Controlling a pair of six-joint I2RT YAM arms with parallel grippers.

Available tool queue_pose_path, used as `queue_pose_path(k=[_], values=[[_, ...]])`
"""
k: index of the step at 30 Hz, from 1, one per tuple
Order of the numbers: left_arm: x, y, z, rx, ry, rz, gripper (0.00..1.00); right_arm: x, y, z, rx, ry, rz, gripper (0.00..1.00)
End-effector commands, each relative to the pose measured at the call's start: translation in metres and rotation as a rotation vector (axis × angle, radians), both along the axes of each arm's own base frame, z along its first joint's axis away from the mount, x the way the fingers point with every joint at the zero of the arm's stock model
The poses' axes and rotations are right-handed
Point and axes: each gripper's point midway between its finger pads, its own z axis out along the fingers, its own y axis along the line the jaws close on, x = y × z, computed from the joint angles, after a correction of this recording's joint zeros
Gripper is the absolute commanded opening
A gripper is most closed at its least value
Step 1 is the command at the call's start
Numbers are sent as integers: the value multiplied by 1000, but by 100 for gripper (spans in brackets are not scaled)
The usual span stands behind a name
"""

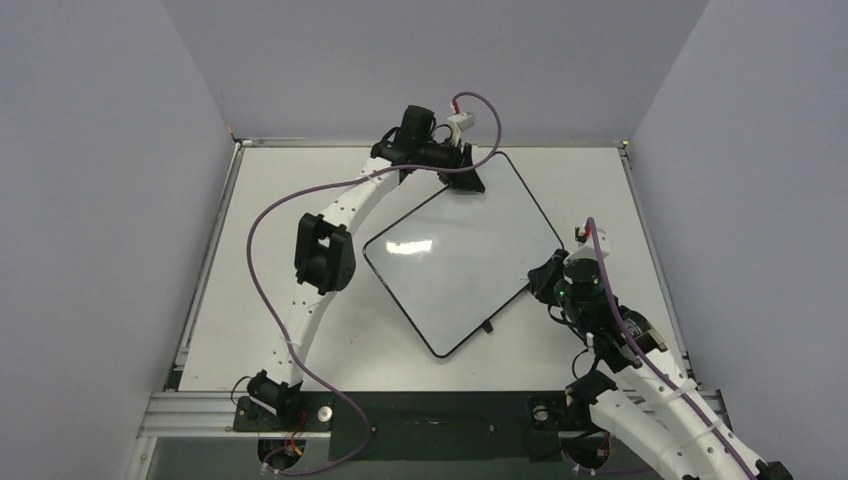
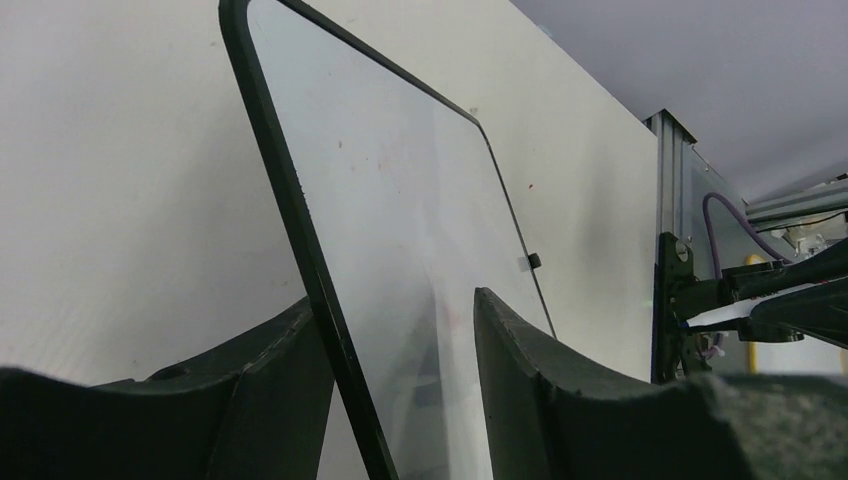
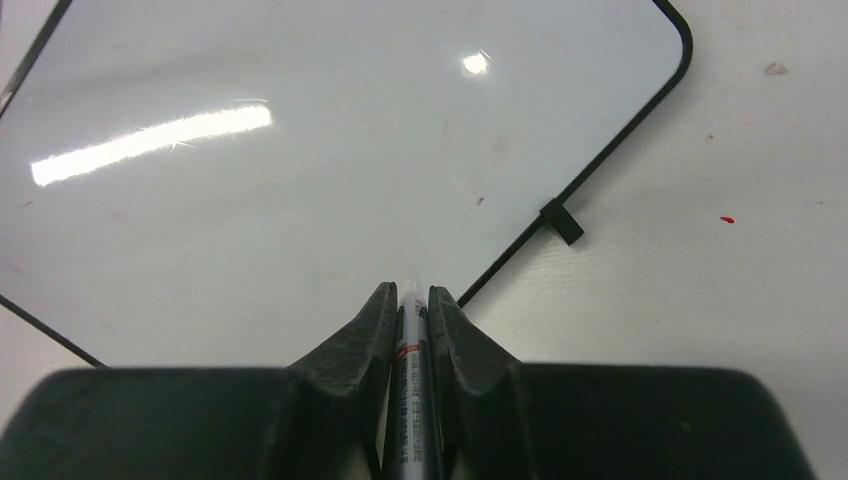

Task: Write a sentence on the whiteboard
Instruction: Adjust the whiteboard at the center of the board, then hold the whiteboard at the center of the board.

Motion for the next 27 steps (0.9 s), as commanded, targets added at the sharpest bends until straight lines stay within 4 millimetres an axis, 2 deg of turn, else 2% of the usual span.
queue_pose_path(k=[1,4,6,7,8,9,15,19,22,23,24,25,26,27], values=[[-28,-42,14,-85,-26,-109,50,1,-5,29,10,-86,-3,0],[-22,-43,29,-95,-50,-66,57,-1,-5,36,16,-112,9,0],[-13,-37,47,-83,-84,-2,60,-1,-6,41,17,-132,13,0],[-5,-31,47,-55,-94,50,60,-1,-5,43,20,-139,15,0],[-2,-26,58,-53,-113,75,61,-1,-5,47,22,-153,18,0],[6,-17,60,-32,-115,120,61,-2,-5,49,26,-161,21,0],[17,28,96,-24,-89,250,61,0,4,62,68,-209,54,0],[13,60,114,4,-81,342,61,2,10,67,86,-224,82,0],[0,87,119,50,-92,409,62,3,13,68,87,-228,96,0],[-2,96,108,74,-70,426,62,4,14,68,87,-229,99,0],[-7,104,121,66,-88,446,62,4,15,68,86,-230,104,0],[-8,114,110,82,-66,461,62,5,16,68,86,-230,106,0],[-10,124,121,71,-83,476,62,6,17,68,86,-229,110,0],[-13,129,112,87,-68,481,62,6,17,69,87,-230,112,0]])
